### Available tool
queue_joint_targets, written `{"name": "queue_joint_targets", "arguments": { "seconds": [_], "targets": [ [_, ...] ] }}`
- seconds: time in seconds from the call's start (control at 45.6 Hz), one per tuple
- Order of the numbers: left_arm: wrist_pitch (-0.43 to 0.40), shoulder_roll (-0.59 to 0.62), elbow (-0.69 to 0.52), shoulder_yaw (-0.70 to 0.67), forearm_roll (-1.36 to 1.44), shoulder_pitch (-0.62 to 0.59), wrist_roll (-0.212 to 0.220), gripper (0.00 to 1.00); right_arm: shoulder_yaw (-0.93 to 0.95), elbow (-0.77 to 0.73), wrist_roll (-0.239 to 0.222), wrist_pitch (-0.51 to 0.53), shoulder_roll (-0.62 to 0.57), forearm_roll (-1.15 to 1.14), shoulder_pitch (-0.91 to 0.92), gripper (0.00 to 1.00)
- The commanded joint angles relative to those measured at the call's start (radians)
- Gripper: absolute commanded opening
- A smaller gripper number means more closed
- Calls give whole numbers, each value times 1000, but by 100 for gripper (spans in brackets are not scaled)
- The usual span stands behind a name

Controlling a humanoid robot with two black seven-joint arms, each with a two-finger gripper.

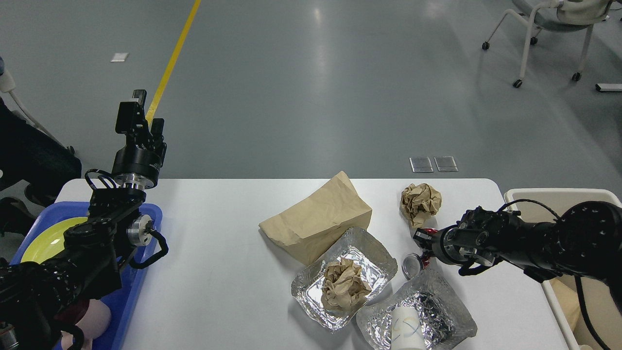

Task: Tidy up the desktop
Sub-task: 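Carry the red wrapper to the white bin and release it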

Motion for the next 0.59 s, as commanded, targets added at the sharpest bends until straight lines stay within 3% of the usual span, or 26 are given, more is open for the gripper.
{"name": "queue_joint_targets", "arguments": {
  "seconds": [0.0,0.57],
  "targets": [
    [0,0,0,0,0,0,0,97,-6,6,0,8,-13,0,12,1],
    [0,0,0,0,0,0,0,97,-38,99,3,135,-261,0,225,1]
  ]
}}
